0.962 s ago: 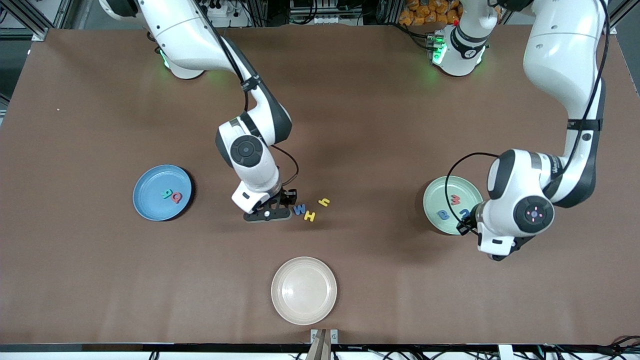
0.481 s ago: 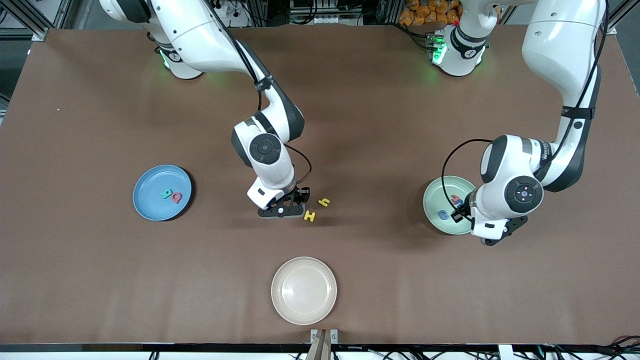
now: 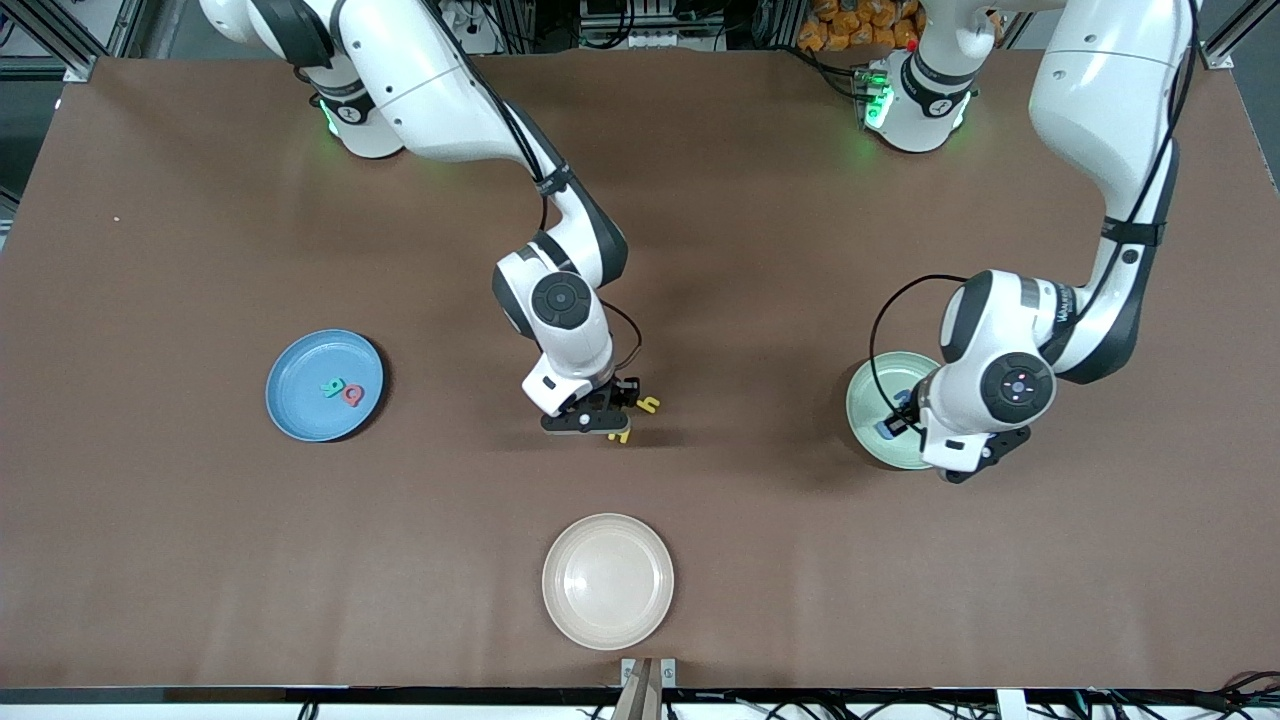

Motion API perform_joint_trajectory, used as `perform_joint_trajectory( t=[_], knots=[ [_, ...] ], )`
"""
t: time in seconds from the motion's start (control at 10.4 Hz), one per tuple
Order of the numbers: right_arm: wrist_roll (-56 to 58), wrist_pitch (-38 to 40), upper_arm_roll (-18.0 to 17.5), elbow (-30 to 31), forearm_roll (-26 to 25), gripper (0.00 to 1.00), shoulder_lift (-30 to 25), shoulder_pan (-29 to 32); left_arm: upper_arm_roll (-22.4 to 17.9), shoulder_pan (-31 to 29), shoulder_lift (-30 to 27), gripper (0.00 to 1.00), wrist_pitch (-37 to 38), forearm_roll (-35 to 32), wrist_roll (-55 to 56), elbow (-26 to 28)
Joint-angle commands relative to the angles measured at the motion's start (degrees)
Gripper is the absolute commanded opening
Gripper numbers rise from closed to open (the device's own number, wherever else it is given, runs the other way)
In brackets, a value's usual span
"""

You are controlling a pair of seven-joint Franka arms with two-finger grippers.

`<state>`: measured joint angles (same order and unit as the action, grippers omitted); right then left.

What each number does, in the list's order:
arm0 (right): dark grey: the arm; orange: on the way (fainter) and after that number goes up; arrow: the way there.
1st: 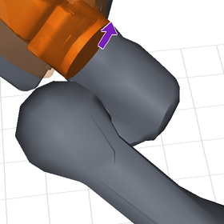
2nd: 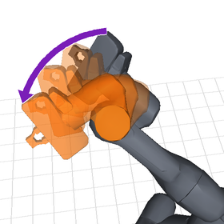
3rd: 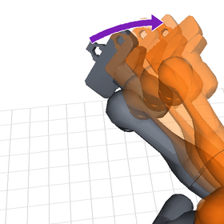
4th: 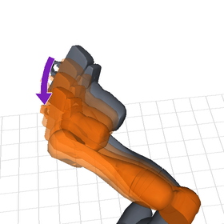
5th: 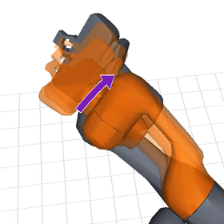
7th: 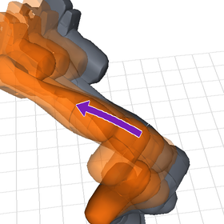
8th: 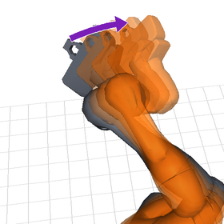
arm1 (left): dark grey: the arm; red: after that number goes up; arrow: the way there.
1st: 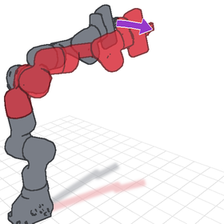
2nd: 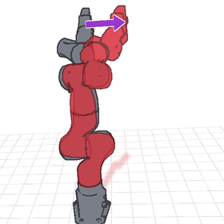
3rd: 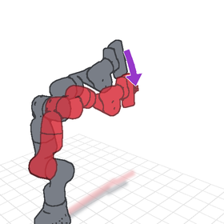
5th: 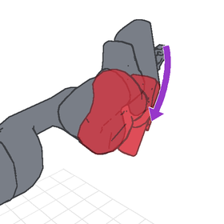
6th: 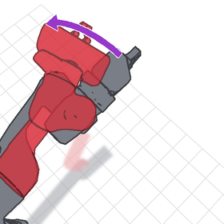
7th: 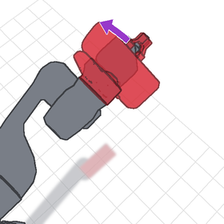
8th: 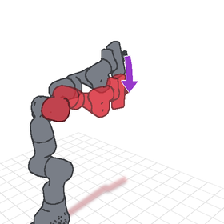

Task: Sort uppercase to blue plate, lowercase to green plate
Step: 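Lower the blue 'E' over the green plate while the right gripper grasps the 'M'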

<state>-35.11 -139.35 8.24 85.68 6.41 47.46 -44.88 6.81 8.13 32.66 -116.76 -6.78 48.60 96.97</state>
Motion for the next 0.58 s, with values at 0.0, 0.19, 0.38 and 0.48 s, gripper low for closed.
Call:
perform_joint_trajectory(
  t=[0.0,0.19,0.38,0.48],
  knots=[
    [-1.28,-0.57,0.38,-2.19,-0.17,0.57,1.93,-0.48,-0.13,0.75,1.17,0.00,-1.18,0.81,0.44,0.32],
    [-0.76,-1.10,0.38,-2.19,-0.26,0.57,2.29,-0.48,-0.13,1.28,2.23,0.00,-1.80,0.81,0.35,0.32],
    [-0.32,-1.01,0.38,-2.28,-1.65,0.55,2.29,-0.30,-0.13,1.36,2.76,0.49,-1.98,0.72,0.35,0.32],
    [-0.23,-1.01,0.38,-2.19,-4.02,0.55,2.29,-0.04,-0.13,1.62,3.28,0.99,-1.98,0.02,0.18,0.32]
  ],
)
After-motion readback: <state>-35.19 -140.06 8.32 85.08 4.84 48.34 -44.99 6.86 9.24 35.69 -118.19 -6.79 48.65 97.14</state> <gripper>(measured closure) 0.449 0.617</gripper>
